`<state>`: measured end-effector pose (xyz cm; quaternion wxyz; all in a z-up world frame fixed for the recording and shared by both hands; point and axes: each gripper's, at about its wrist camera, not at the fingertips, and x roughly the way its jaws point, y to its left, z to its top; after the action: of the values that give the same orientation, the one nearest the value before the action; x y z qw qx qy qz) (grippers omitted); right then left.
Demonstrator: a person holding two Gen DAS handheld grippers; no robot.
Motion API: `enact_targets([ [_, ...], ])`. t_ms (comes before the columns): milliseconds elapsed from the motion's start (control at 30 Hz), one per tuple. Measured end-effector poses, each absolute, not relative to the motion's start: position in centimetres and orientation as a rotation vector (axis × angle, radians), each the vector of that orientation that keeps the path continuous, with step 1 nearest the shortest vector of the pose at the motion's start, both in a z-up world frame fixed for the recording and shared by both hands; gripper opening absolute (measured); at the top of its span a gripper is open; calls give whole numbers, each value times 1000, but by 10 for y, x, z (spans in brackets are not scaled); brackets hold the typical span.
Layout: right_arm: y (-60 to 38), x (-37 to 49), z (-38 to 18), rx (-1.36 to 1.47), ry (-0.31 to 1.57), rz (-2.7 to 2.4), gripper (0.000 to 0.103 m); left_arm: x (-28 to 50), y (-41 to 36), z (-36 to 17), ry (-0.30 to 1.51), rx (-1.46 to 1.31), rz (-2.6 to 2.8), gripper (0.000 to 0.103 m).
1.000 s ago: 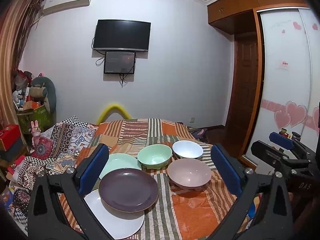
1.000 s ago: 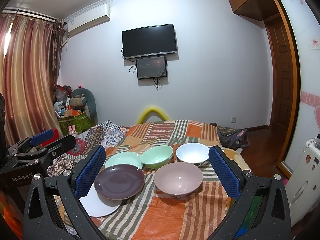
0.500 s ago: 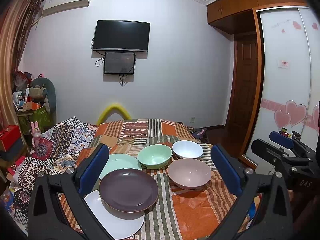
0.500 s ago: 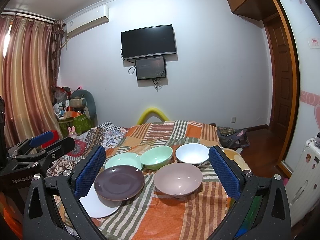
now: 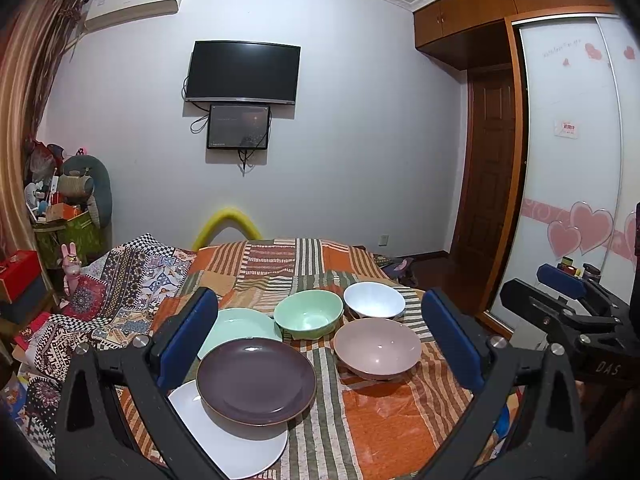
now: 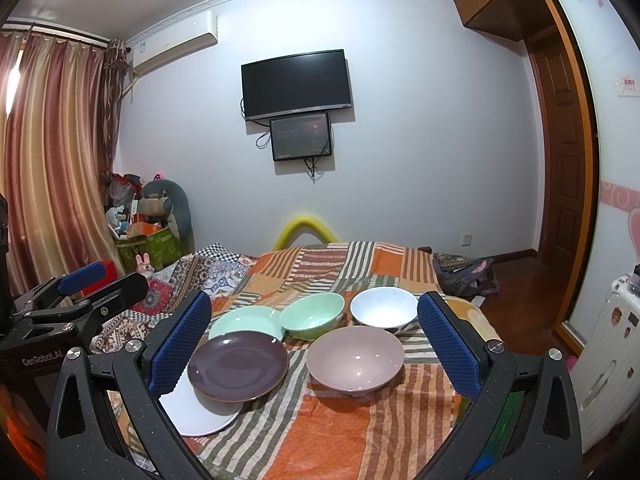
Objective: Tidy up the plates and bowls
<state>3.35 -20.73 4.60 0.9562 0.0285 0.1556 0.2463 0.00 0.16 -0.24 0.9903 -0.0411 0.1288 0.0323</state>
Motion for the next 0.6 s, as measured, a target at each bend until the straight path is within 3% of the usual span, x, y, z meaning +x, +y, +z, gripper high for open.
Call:
enact_targets([
  [600, -204, 43, 35, 86, 360, 507, 103, 15, 15, -18, 338, -106, 45, 103],
])
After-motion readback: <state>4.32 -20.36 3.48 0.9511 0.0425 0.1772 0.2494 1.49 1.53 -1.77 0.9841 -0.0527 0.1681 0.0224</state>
